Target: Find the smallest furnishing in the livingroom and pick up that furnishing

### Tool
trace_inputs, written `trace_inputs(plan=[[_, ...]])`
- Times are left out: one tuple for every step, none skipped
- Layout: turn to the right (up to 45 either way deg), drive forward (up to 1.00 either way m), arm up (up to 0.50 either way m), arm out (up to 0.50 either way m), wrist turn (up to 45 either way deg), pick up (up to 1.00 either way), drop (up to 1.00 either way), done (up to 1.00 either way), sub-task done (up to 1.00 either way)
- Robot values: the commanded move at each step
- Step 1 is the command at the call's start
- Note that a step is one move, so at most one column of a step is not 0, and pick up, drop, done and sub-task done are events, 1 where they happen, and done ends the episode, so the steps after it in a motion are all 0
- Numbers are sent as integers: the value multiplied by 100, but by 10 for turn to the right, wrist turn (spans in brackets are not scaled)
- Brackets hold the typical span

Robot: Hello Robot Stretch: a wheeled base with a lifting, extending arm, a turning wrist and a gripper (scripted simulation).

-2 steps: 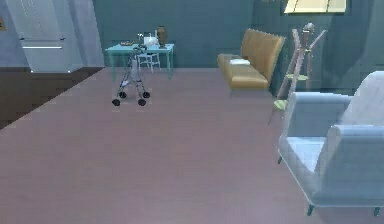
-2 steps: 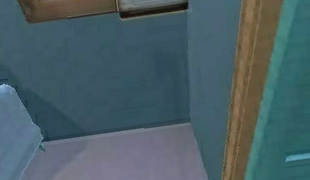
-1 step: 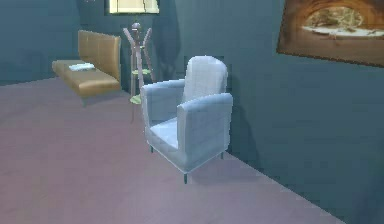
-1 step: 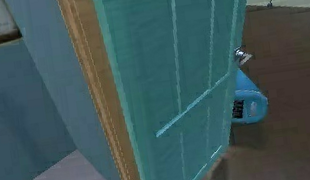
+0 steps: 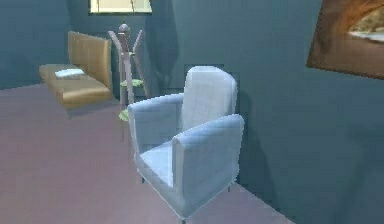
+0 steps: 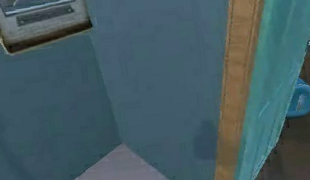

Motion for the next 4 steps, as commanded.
trace_inputs(plan=[[390,0,0,0,0,0,0,0,0],[0,15,0,0,0,0,0,0,0],[-450,0,0,0,0,0,0,0,0],[-450,0,0,0,0,0,0,0,0]])
